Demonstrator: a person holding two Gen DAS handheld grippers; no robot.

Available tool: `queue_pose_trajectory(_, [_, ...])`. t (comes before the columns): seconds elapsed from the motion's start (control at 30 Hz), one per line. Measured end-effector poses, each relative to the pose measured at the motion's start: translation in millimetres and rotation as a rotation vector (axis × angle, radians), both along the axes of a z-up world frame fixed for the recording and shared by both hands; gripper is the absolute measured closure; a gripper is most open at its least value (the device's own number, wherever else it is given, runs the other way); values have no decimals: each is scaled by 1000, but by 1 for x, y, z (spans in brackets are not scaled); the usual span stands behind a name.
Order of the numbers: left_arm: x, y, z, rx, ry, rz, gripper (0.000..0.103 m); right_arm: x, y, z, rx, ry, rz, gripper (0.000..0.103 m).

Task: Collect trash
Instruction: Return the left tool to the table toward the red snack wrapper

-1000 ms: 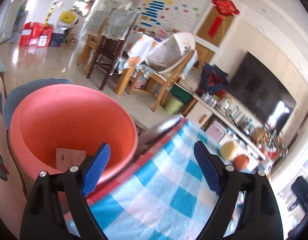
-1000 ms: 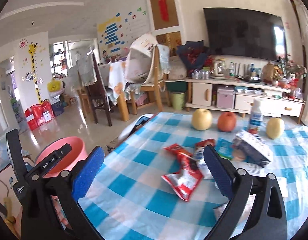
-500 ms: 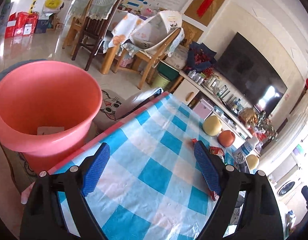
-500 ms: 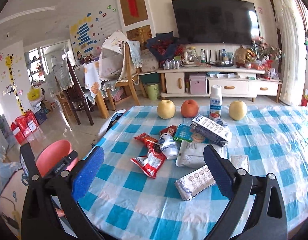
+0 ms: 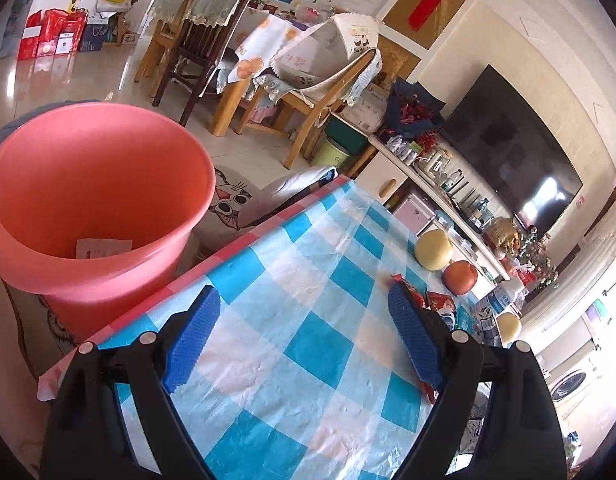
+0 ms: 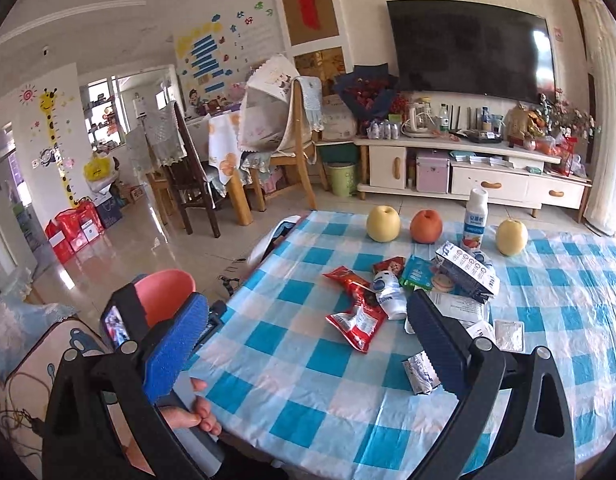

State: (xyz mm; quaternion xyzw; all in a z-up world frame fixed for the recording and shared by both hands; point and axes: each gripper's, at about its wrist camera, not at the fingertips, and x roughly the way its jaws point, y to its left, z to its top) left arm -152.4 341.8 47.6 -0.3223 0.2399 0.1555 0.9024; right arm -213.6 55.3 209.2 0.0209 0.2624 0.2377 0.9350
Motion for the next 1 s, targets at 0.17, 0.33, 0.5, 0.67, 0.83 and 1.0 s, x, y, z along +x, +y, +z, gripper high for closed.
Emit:
queue_pose_trajectory(0.17, [1,6,-3,-24,15,16,17,-16,9,16,-14,-32,21,5])
queue_pose_trajectory(0.33, [1,8,-6,-39,22,22,17,-31,19,27,-51,-69,41,5])
queue_pose_trajectory(0.5, [-1,8,-6,-37,17,14,17,-36,23,30,-50,-78,44,5])
queue_pose_trajectory(0.67, [-3,13,-8,-55,14,25,17,-35,33,28,-67,-71,62,5])
queue_pose_trajectory(0.83, [-1,15,-10,-62,23,19,17,-36,46,23,-115,-79,83,5])
queue_pose_trajectory(1.0, [-1,18,-12,-78,26,28,16,-34,50,18,-122,-71,94,5])
